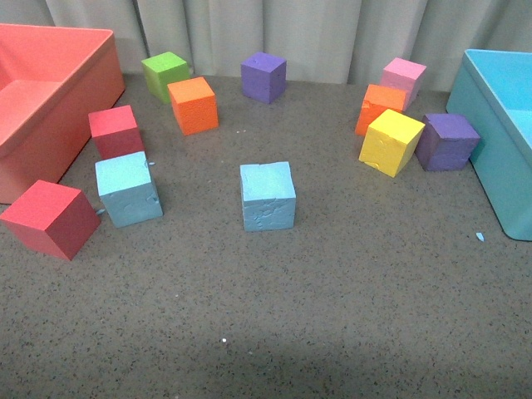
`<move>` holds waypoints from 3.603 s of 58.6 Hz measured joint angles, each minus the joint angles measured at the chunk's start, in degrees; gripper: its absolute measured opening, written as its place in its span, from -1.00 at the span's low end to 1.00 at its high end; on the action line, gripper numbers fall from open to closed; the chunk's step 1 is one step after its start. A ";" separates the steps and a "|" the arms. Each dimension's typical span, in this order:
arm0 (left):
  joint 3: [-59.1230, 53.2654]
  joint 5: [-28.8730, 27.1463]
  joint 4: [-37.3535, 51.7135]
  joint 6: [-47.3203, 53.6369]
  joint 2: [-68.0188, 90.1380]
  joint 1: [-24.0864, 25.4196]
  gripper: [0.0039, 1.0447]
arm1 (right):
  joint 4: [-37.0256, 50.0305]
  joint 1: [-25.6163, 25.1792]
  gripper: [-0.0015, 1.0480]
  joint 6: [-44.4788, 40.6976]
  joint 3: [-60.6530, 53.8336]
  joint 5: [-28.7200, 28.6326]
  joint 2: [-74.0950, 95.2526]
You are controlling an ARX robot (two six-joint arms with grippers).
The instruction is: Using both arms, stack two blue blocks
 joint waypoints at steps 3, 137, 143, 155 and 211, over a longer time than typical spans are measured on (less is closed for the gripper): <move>0.00 0.00 0.00 0.00 0.00 0.00 0.88 | -0.96 0.00 -0.98 0.00 0.00 0.00 -0.96; 69.35 -1.14 -16.63 -16.79 114.84 -8.20 0.88 | -16.48 0.00 0.82 -0.02 0.04 -0.17 -16.15; 71.78 -1.77 -18.29 -16.79 117.20 -8.44 0.88 | -16.48 0.00 0.82 -0.02 0.04 -0.15 -16.15; 75.34 -3.74 -20.76 -17.20 121.94 -8.46 0.88 | -16.48 0.00 0.82 -0.02 0.04 -0.15 -16.15; 81.31 -2.34 -25.24 -22.01 121.20 -12.61 -0.10 | -16.48 0.00 0.82 -0.04 0.04 -0.15 -16.15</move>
